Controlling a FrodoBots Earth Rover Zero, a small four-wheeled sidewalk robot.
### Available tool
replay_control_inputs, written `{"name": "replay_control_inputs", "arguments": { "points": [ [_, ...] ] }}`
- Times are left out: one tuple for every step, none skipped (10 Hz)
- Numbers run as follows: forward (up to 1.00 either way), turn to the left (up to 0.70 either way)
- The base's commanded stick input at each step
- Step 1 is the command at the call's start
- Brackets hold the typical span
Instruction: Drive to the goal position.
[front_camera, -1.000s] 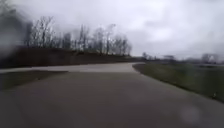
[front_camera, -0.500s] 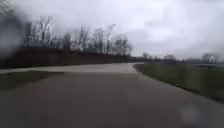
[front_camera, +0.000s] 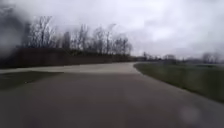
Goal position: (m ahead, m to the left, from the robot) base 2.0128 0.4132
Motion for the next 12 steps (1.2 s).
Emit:
{"name": "replay_control_inputs", "arguments": {
  "points": [
    [0.7, 0.0],
    [0.7, 0.0],
    [0.7, 0.0],
    [0.7, 0.0],
    [0.7, 0.0],
    [0.7, 0.0],
    [0.7, 0.0],
    [0.7, 0.0],
    [0.7, 0.0],
    [0.7, 0.0],
    [0.7, 0.0],
    [0.7, 0.0]
  ]
}}
